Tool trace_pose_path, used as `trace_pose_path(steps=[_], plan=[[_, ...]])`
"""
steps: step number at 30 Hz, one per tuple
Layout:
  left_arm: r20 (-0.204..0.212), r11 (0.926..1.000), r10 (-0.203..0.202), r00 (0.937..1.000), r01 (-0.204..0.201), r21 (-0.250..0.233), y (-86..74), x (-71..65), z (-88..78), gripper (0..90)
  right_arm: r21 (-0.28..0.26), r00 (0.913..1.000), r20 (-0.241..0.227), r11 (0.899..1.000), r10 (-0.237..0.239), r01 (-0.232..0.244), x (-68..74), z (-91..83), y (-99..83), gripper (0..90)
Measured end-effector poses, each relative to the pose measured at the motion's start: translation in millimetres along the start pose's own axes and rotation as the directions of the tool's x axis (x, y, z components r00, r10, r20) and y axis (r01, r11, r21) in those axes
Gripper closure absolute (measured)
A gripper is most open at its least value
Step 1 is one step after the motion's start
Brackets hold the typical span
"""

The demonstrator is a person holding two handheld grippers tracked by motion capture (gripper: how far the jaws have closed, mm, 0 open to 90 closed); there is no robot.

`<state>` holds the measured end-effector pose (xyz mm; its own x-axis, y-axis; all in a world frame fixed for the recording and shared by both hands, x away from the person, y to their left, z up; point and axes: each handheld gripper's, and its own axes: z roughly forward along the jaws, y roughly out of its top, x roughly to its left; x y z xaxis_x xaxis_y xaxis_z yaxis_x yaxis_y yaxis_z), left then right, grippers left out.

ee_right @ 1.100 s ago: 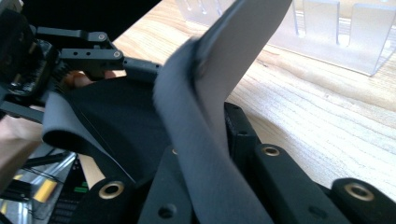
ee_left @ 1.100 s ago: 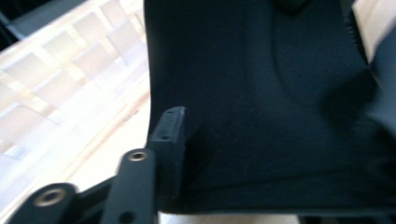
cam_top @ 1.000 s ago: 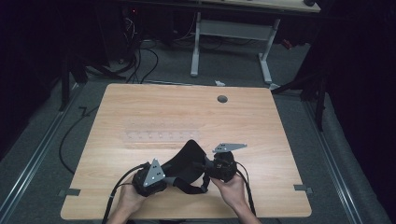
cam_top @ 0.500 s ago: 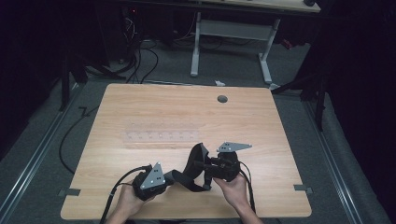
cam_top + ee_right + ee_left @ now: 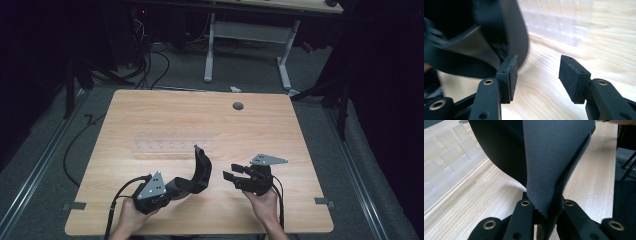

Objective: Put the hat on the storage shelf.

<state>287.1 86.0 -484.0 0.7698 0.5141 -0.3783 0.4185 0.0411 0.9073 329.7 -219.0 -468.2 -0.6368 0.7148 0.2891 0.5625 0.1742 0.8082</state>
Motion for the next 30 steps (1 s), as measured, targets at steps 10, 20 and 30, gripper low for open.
trace_pose_path(steps=[10,20,30], plan=[[-0.041,0.9969,-0.056,0.9976,0.053,-0.058,7.4,7.6,-9.0,86.5,0.093,0.9955,0.091,0.995,0.027,-0.036,-26.8,16.4,-23.0,44.9],[-0.071,0.9892,-0.104,0.9921,0.096,-0.111,14.9,16.8,-19.0,86.4,0.151,0.9483,0.315,0.988,-0.039,-0.010,-41.8,23.2,-34.5,41.6],[-0.078,0.9740,-0.146,0.9861,0.130,-0.186,24.5,26.6,-32.4,86.3,0.160,0.9246,0.373,0.987,-0.077,0.017,-45.9,26.1,-42.8,40.0]])
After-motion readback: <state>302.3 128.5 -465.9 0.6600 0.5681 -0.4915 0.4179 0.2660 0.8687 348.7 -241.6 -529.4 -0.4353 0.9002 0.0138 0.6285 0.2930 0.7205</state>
